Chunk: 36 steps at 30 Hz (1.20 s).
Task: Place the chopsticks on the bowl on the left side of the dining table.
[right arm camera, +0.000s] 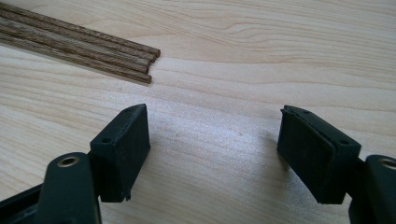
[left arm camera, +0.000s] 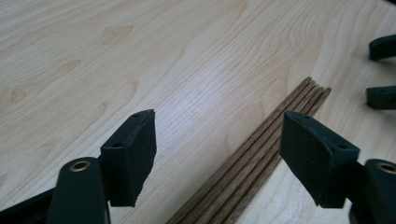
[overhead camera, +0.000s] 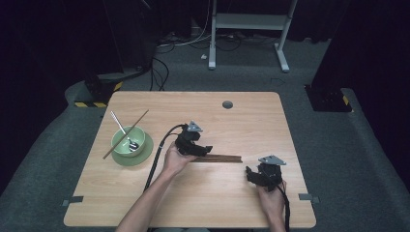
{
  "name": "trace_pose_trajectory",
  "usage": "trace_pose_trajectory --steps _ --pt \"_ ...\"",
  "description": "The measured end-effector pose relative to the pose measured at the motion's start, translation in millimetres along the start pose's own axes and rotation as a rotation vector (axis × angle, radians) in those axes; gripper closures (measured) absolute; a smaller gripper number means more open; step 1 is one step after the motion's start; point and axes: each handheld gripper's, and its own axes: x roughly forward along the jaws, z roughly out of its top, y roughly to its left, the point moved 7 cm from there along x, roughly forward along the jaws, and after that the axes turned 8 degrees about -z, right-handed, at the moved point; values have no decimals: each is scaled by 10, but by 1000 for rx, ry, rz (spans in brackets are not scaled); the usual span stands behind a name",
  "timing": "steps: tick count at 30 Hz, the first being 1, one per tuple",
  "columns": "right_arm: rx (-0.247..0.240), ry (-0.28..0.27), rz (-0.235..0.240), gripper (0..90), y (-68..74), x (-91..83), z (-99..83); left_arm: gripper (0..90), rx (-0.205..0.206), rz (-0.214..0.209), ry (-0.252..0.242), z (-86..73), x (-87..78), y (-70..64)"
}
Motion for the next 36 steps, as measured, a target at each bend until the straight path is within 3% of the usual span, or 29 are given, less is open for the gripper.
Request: trace_pose_trajectory --steps 3,24,36 --pt "0 0 0 248 0 0 0 303 28 38 45 -19 89 11" --pt "0 0 0 248 0 0 0 383 -2 3 104 -128 451 -45" --pt "0 0 0 248 0 0 0 398 -30 1 98 -155 501 -15"
